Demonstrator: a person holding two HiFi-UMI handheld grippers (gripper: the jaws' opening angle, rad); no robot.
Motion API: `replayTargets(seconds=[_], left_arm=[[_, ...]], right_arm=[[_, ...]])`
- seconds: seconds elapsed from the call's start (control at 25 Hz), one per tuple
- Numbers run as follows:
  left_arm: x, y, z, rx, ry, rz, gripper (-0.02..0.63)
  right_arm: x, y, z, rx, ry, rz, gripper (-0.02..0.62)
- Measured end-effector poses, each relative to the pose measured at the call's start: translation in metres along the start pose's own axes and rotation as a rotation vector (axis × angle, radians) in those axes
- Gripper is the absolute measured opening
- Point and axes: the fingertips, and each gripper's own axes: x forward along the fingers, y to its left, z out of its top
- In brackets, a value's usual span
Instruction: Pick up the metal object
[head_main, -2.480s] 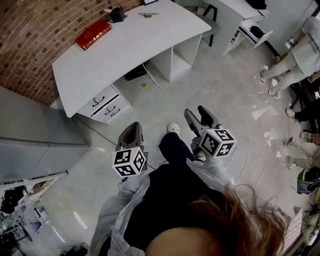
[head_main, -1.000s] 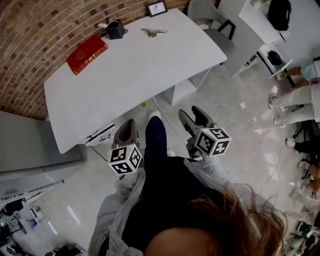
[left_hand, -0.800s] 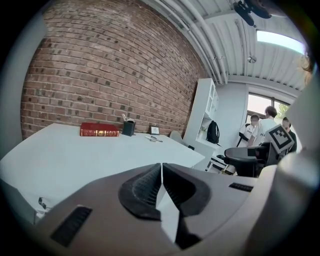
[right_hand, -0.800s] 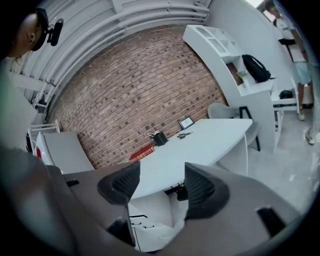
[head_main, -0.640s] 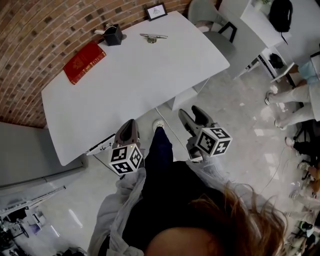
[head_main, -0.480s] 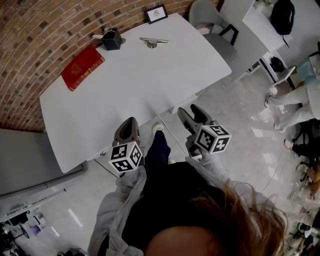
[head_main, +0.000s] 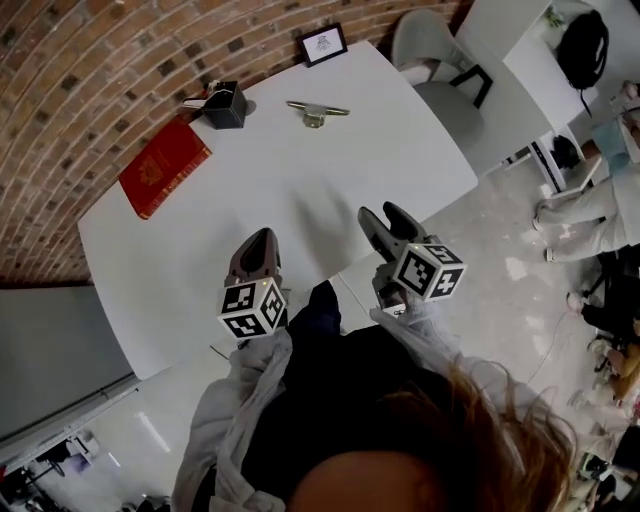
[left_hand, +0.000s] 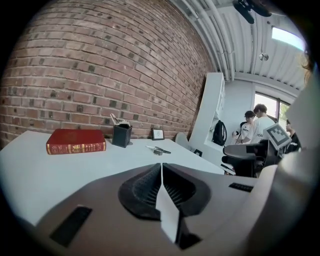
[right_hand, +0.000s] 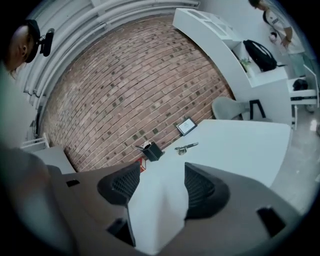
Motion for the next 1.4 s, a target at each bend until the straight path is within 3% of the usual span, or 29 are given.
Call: replayTargets(seconds=[0.24, 0.64, 0.84, 0.92, 1.2, 1.4], left_arm=[[0.044, 0.013, 0.023, 0.011, 0.015, -0.014, 0.023], [0.116, 0.049, 0.034, -0.008, 0.03, -0.038, 0.023], [0.144, 0.058, 0.035, -0.046, 0.021, -0.032, 0.023], [0.151, 0.062, 0.033, -0.067, 0.015, -0.015, 0.023], [0.156, 0.09, 0.024, -0.128, -0.014, 0.127, 0.023], [0.15, 0.106, 0.012, -0.201, -0.01, 0.202, 0.023]], right_arm=[[0.047, -0.008, 0.027, 0.126, 0.018, 0.04, 0.281], [0.151, -0.039, 0.062, 0.519, 0.033, 0.154, 0.295], [0.202, -0.057, 0.063, 0.908, 0.012, 0.269, 0.288], [0.216, -0.065, 0.061, 1.012, 0.004, 0.287, 0.288], [0.278, -0.078, 0.053, 1.124, 0.077, 0.315, 0.268], [0.307, -0.089, 0.041, 1.124, 0.126, 0.254, 0.256]])
